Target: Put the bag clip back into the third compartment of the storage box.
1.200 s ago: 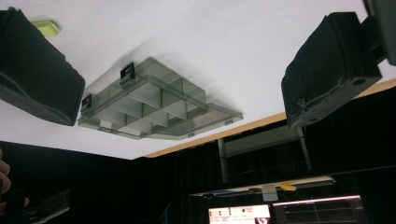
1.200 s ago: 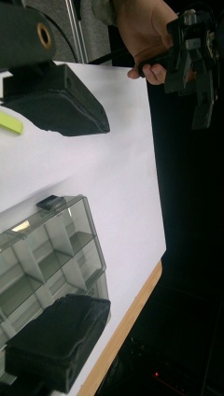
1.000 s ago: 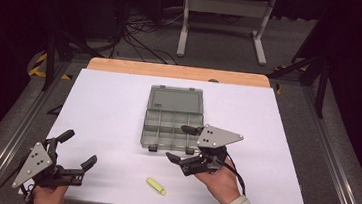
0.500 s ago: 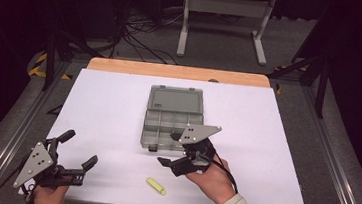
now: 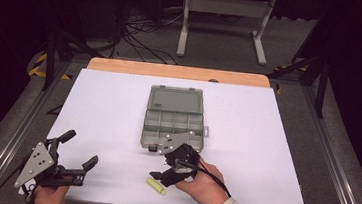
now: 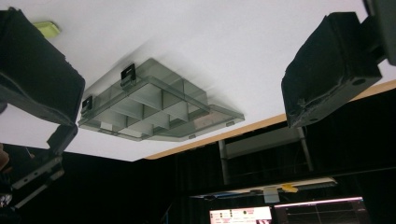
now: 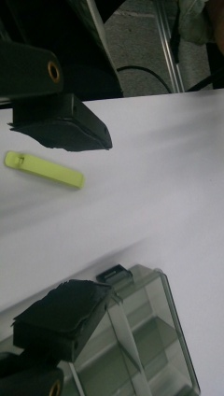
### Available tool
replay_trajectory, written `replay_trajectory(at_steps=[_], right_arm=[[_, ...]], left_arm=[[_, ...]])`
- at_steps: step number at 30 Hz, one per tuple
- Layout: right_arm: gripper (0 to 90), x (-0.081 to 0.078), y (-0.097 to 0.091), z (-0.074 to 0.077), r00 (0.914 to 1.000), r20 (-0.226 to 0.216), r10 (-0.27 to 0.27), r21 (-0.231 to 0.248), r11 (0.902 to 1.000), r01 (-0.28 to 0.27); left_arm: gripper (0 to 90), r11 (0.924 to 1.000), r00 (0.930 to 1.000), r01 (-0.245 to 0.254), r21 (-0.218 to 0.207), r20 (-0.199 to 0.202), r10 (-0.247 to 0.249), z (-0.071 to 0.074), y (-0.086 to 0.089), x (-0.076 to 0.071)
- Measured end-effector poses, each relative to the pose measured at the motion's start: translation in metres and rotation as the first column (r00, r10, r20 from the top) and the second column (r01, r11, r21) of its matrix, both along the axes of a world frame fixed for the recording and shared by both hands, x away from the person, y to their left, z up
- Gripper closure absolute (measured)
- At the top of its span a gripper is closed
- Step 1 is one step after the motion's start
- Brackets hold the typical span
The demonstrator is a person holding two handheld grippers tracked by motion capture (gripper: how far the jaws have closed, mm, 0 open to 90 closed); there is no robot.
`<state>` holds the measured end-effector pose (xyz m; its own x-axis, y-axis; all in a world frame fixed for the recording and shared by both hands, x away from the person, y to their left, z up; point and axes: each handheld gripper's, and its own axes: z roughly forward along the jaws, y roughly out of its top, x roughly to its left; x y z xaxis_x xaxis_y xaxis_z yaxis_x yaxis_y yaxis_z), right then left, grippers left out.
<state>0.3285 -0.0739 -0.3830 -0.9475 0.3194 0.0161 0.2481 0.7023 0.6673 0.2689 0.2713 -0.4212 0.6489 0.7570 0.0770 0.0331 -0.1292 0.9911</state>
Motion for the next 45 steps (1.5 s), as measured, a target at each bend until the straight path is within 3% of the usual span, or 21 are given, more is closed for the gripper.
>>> replay_trajectory(at_steps=[7,29,36,37,39,40,45], right_arm=[[27.3,-0.003,0.013,-0.015,0.9986,-0.048,0.023,-0.073,0.9969,-0.026],[37.0,-0.008,0.029,-0.051,0.9909,-0.131,0.032,-0.19,0.9802,-0.056],[53.2,-0.009,0.03,-0.053,0.9934,-0.113,0.02,-0.197,0.9795,-0.042],[60.3,-0.01,0.031,-0.053,0.9937,-0.112,0.012,-0.207,0.9777,-0.035],[63.0,-0.01,0.031,-0.054,0.9941,-0.108,0.008,-0.209,0.9774,-0.03],[71.1,-0.01,0.031,-0.054,0.995,-0.1,-0.01,-0.212,0.9772,-0.012],[77.6,-0.008,0.031,-0.054,0.9924,-0.119,-0.033,-0.207,0.9782,0.008]], left_arm=[[0.2,1.0,1.0,0.0,-0.001,0.001,0.0,0.0,0.0,0.0],[0.2,1.0,1.0,0.001,-0.004,-0.002,-0.001,0.0,0.0,0.001],[0.3,1.0,1.0,-0.001,-0.005,-0.003,0.001,0.0,0.0,0.001],[0.2,1.0,1.0,-0.002,-0.004,-0.002,0.002,0.0,0.0,0.001],[0.2,1.0,1.0,-0.002,-0.003,-0.002,0.002,0.0,0.0,0.0],[0.2,1.0,1.0,-0.003,-0.001,-0.002,0.003,0.0,0.0,0.0],[0.3,1.0,1.0,-0.005,-0.002,-0.003,0.005,0.0,0.0,0.0]])
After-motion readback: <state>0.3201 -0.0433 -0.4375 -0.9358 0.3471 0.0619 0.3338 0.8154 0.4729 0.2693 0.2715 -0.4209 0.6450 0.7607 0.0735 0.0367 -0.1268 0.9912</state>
